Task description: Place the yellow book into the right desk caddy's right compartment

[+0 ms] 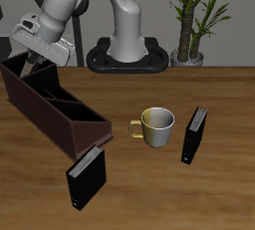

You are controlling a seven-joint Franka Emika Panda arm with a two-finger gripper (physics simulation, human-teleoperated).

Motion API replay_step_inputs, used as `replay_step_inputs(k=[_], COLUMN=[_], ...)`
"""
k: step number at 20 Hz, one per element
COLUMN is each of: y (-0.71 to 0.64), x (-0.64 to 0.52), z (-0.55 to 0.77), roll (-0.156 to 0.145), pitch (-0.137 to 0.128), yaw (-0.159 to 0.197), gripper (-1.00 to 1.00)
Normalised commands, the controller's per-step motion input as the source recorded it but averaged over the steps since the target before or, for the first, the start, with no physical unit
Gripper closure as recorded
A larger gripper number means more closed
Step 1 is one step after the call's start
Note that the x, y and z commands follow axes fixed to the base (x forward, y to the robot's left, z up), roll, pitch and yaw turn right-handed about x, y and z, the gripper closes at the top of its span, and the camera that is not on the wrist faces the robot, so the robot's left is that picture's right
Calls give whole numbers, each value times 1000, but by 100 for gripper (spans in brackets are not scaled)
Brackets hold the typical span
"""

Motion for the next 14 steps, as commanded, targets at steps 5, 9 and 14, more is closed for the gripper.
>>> replay_step_inputs(k=[5,9,14], y=[-86,25,261], x=[-29,-88,-341], z=[-358,-61,263], roll=[-37,-11,14], pitch=[89,61,-67], yaw=[-19,-28,-49], gripper=[100,-100,-100])
